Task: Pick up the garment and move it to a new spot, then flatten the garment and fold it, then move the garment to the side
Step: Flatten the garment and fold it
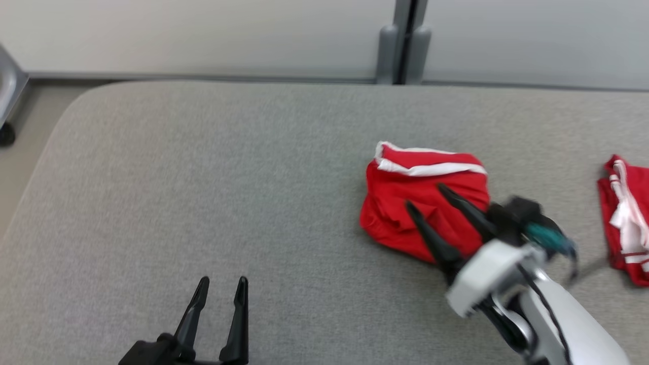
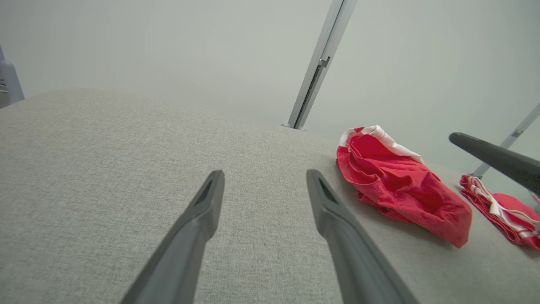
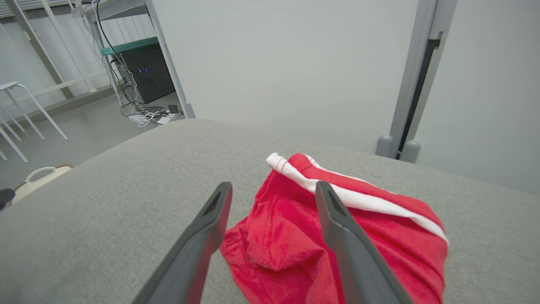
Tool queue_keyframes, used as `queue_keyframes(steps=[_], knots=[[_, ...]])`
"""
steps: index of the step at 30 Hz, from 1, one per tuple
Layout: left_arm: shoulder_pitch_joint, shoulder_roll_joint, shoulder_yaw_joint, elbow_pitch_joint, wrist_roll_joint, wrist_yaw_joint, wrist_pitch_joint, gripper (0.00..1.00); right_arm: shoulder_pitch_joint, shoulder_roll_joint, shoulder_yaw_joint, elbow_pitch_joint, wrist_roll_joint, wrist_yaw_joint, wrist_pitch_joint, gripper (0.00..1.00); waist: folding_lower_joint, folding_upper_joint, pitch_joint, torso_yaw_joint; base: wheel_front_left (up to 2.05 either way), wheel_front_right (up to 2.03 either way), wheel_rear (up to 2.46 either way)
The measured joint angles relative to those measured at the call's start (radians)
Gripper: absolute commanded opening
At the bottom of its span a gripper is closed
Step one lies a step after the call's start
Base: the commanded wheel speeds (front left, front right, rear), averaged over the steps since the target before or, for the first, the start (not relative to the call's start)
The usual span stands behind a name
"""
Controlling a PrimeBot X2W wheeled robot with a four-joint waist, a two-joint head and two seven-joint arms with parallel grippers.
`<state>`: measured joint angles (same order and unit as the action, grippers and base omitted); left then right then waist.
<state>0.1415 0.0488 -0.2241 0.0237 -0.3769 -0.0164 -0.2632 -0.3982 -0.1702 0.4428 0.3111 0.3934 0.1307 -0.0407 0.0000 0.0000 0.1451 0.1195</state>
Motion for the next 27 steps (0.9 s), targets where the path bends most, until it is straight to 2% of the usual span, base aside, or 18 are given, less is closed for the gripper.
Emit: queue_keyframes(steps=[4,6,8,11,13,14,16,20,27], knots=[[0.04,0.0,0.021,0.0,0.007,0.0,0.0,1.0,0.145,-0.078,-0.08,-0.052,-0.021,0.0,-0.128,1.0,0.0,0.0,-0.061,-0.033,0.0,0.0,0.0],[0.051,0.0,0.028,0.0,0.011,-0.001,0.0,1.0,0.213,-0.129,-0.139,-0.053,-0.067,0.0,-0.178,1.0,0.0001,0.0,-0.09,-0.046,0.0,0.0,0.0],[0.065,-0.001,0.036,0.001,0.013,-0.001,0.0,1.0,0.284,-0.142,-0.229,-0.048,-0.098,0.0,-0.206,1.0,0.0,0.0,-0.117,-0.058,0.0,0.0,0.0],[0.081,0.0,0.052,0.0,0.017,-0.006,0.0,1.0,0.376,-0.122,-0.364,-0.056,-0.146,0.0,-0.217,1.0,0.0,0.0,-0.145,-0.075,0.0,0.0,0.0],[0.081,0.0,0.062,0.001,0.021,-0.01,0.0,1.0,0.417,-0.093,-0.449,-0.109,-0.18,0.0,-0.219,1.0,0.0,0.0,-0.152,-0.086,0.0,0.0,0.0],[0.081,0.0,0.062,0.001,0.021,-0.01,0.0,1.0,0.417,-0.093,-0.449,-0.109,-0.18,0.0,-0.219,1.0,0.0,0.0,-0.152,-0.086,0.0,0.0,0.0],[0.081,0.0,0.071,0.005,0.032,-0.014,0.0,1.0,0.457,-0.052,-0.53,-0.149,-0.205,0.0,-0.221,1.0,0.0,0.0,-0.157,-0.091,0.0,0.0,0.0],[0.089,0.0,0.087,0.024,0.045,-0.021,0.0,1.0,0.536,0.003,-0.588,-0.177,-0.24,0.0,-0.221,1.0,0.0,0.0,-0.159,-0.091,0.0,0.0,0.0],[0.098,0.0,0.103,0.039,0.051,-0.028,0.0,1.0,0.567,0.026,-0.596,-0.175,-0.253,0.0,-0.221,1.0,0.0001,0.0,-0.157,-0.072,0.0,0.0,0.0]])
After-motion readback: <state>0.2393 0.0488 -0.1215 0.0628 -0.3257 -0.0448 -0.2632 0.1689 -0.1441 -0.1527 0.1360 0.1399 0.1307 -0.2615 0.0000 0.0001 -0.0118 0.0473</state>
